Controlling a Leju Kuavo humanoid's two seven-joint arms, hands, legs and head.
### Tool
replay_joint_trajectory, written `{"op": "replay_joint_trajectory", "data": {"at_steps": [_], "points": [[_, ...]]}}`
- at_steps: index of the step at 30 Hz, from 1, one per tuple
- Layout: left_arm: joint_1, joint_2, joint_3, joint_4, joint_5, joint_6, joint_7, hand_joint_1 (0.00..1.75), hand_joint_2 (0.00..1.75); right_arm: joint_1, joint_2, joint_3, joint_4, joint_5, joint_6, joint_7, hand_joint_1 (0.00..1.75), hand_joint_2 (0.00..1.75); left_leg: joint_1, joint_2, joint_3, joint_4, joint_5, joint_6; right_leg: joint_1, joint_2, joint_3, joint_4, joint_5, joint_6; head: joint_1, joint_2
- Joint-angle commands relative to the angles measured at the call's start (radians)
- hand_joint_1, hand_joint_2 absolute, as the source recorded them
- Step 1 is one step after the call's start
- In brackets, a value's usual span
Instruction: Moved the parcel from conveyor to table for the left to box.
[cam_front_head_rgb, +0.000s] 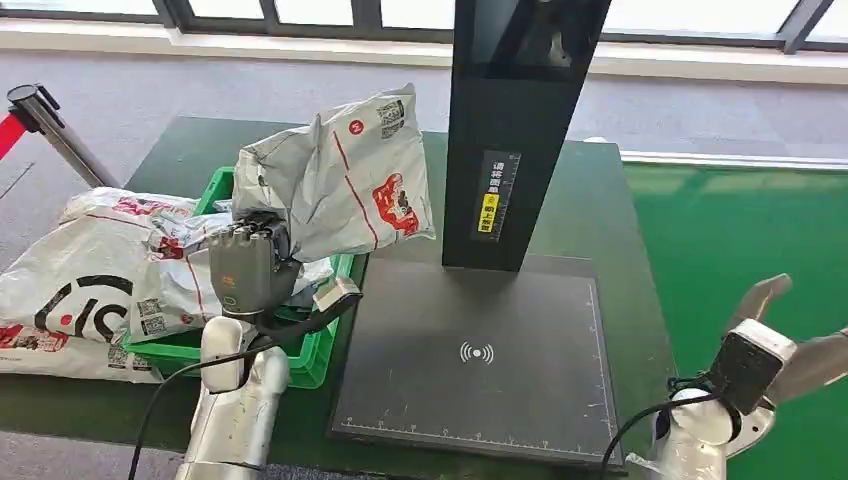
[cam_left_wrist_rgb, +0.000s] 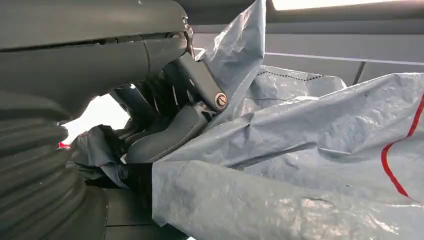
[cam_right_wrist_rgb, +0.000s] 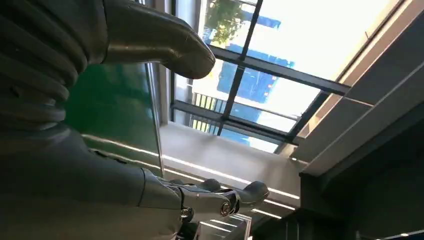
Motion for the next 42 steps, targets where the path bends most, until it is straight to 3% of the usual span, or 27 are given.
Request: {"op": "replay_joint_trajectory", "data": {"at_steps": [1,19,20,21,22,25,28,30,42], "points": [[-0.006,-0.021,0.05,0.017,0.002,0.0,0.001,1.75,1.75,-0.029,0.011,-0.06,0.038,-0.002,0.003,0.002,0.0,1.75,0.0,0.0,0.001,-0.002,0.0,0.0,0.0,-0.001,0.001,-0.002,0.0,-0.001,0.0,0.0],[-0.006,-0.021,0.05,0.017,0.002,0.0,0.001,1.75,1.75,-0.029,0.011,-0.06,0.038,-0.002,0.003,0.002,0.0,1.75,0.0,0.0,0.002,-0.002,0.0,0.0,0.0,-0.001,0.002,-0.002,0.0,-0.001,0.0,0.0],[-0.051,-0.021,0.26,0.225,0.016,0.0,0.252,1.75,1.75,-0.015,0.008,-0.064,0.071,-0.002,0.003,0.002,0.0,1.75,0.0,0.0,0.002,-0.002,0.0,0.0,0.0,-0.002,0.002,-0.003,0.0,-0.002,0.0,0.0],[-0.063,0.0,0.395,0.273,0.053,0.0,0.263,1.75,1.75,-0.01,0.013,-0.065,0.064,0.0,0.003,0.002,0.0,1.75,0.0,0.0,0.002,-0.002,0.0,0.0,0.0,-0.001,0.002,-0.002,0.0,-0.001,0.0,0.0],[-0.091,0.031,0.537,0.344,0.077,0.0,0.111,1.75,1.75,0.0,0.01,-0.062,0.056,-0.006,0.003,0.002,0.0,1.75,-0.001,0.004,0.007,-0.005,0.0,0.0,0.0,0.003,0.005,-0.004,0.001,-0.002,0.0,0.0],[-0.091,0.031,0.537,0.344,0.077,0.0,0.111,1.75,1.75,0.0,0.01,-0.062,0.056,-0.006,0.003,0.002,0.0,1.75,0.0,0.006,0.007,-0.007,0.0,-0.001,0.0,0.004,0.005,-0.005,0.002,-0.002,0.0,0.0],[-0.123,-0.009,0.622,0.356,0.042,0.0,0.062,1.75,1.75,-0.004,0.009,-0.06,0.058,-0.009,0.003,0.002,0.0,1.75,0.0,0.005,0.002,-0.002,-0.001,-0.002,0.001,0.003,-0.001,-0.001,0.0,-0.002,0.0,0.0],[-0.135,-0.019,0.653,0.36,0.022,0.0,0.041,1.75,1.75,-0.005,0.008,-0.059,0.064,-0.007,0.003,0.002,0.0,1.75,0.001,-0.001,0.001,-0.003,0.001,-0.001,0.001,-0.003,0.0,-0.002,-0.001,-0.002,0.0,0.0],[-0.139,-0.021,0.659,0.366,0.029,0.0,0.03,1.75,1.75,-0.005,0.006,-0.059,0.072,-0.005,0.003,0.002,0.0,1.75,0.0,-0.002,0.007,-0.005,0.002,-0.002,0.001,-0.005,0.005,-0.001,0.0,-0.004,0.0,0.0]]}}
